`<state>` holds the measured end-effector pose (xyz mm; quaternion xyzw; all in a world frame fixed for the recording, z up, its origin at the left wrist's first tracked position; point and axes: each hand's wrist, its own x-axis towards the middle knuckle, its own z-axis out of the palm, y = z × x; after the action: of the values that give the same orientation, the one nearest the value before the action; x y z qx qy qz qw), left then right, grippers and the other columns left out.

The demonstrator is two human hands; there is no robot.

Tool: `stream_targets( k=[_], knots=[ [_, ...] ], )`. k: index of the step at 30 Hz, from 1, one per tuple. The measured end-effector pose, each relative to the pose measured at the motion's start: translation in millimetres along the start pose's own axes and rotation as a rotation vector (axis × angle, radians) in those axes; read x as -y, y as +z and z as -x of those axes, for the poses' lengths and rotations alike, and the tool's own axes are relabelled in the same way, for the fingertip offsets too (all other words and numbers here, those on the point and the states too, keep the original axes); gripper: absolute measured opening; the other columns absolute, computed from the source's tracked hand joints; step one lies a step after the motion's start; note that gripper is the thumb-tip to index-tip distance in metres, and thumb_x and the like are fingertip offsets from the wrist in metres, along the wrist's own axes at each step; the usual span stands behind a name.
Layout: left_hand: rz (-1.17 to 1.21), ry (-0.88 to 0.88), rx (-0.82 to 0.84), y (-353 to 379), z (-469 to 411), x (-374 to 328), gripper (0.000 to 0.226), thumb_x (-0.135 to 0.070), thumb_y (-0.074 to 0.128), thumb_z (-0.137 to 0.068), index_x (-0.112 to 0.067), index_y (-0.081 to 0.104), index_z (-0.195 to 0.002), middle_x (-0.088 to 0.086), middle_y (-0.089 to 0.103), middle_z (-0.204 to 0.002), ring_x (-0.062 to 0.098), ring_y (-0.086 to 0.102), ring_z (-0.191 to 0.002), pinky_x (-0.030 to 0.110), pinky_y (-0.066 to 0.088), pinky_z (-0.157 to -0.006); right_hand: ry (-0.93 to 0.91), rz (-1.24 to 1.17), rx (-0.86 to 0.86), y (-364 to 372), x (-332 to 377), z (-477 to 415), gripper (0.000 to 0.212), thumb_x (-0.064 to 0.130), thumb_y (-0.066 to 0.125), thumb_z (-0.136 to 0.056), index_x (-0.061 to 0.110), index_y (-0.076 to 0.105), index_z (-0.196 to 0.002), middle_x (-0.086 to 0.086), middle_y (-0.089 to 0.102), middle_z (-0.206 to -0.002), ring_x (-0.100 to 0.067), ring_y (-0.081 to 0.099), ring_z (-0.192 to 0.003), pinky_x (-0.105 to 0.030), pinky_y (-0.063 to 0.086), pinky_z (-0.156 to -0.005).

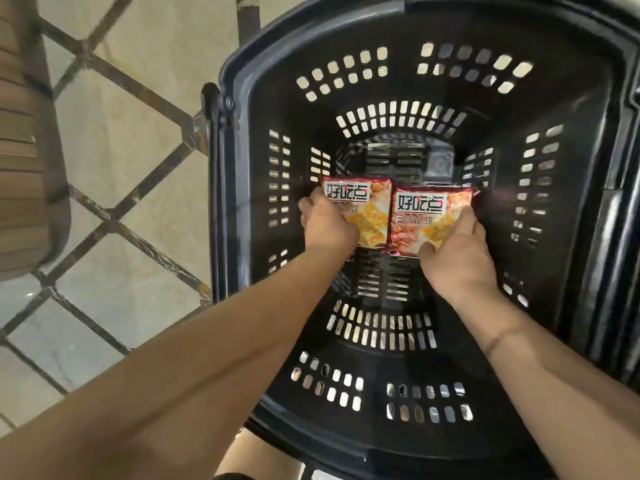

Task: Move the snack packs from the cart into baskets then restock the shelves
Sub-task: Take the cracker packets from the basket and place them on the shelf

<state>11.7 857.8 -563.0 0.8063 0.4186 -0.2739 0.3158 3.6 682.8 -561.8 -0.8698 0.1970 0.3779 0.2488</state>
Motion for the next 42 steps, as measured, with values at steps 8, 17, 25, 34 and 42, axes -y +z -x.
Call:
stream_targets(
  k=[8,17,25,34,42],
  knots=[
    [-0.053,0.121,-0.003,-6.8,11.0,6.3,0.063,-0.008,0.074,-0.090,-0.010,0.041,-0.143,0.010,0.038,-0.143,0.030,0.048,-0.133,0.044,0.042,-0.116,0.225,-0.203,-0.137,3.3,12.3,1.8,0.053,0.012,0.063,-0.095,0.003,0.035,-0.140,-0.022,0.037,-0.146,-0.042,0.052,-0.122,-0.042,0.047,-0.096],
    [-0.151,0.164,0.056,-13.6,23.4,15.5,0.057,-0.024,0.076,-0.092,-0.012,0.043,-0.137,0.011,0.039,-0.144,0.029,0.046,-0.132,0.041,0.043,-0.112,0.236,-0.102,-0.081,8.3,8.1,7.3,0.048,0.033,0.070,-0.092,0.007,0.054,-0.130,-0.022,0.046,-0.137,-0.040,0.049,-0.124,-0.042,0.047,-0.097],
    [-0.021,0.218,0.189,-44.3,51.4,2.2,0.047,-0.016,0.072,-0.095,-0.018,0.040,-0.130,-0.006,0.062,-0.118,0.008,0.062,-0.111,0.014,0.051,-0.089,0.190,-0.226,-0.056,-32.1,8.6,41.8,0.044,0.036,0.070,-0.093,0.008,0.050,-0.121,-0.018,0.065,-0.119,-0.040,0.061,-0.114,-0.042,0.050,-0.088],
    [0.218,0.451,0.293,-200.3,164.6,-63.2,0.044,-0.031,0.072,-0.095,-0.032,0.048,-0.131,-0.015,0.072,-0.110,-0.004,0.071,-0.099,0.020,0.060,-0.082,-0.111,-0.639,-0.102,-171.7,32.1,171.6,0.024,0.042,0.071,-0.091,0.028,0.058,-0.106,0.013,0.071,-0.096,-0.007,0.067,-0.085,-0.029,0.050,-0.070],
    [0.389,0.646,0.295,-351.9,306.6,-155.7,0.039,-0.022,0.069,-0.093,-0.023,0.055,-0.130,-0.006,0.077,-0.113,0.012,0.075,-0.102,0.022,0.060,-0.080,-0.423,-0.819,-0.114,-362.8,62.5,319.5,0.033,0.033,0.070,-0.089,0.028,0.063,-0.121,0.015,0.075,-0.110,0.001,0.069,-0.103,-0.014,0.055,-0.079]
  ],
)
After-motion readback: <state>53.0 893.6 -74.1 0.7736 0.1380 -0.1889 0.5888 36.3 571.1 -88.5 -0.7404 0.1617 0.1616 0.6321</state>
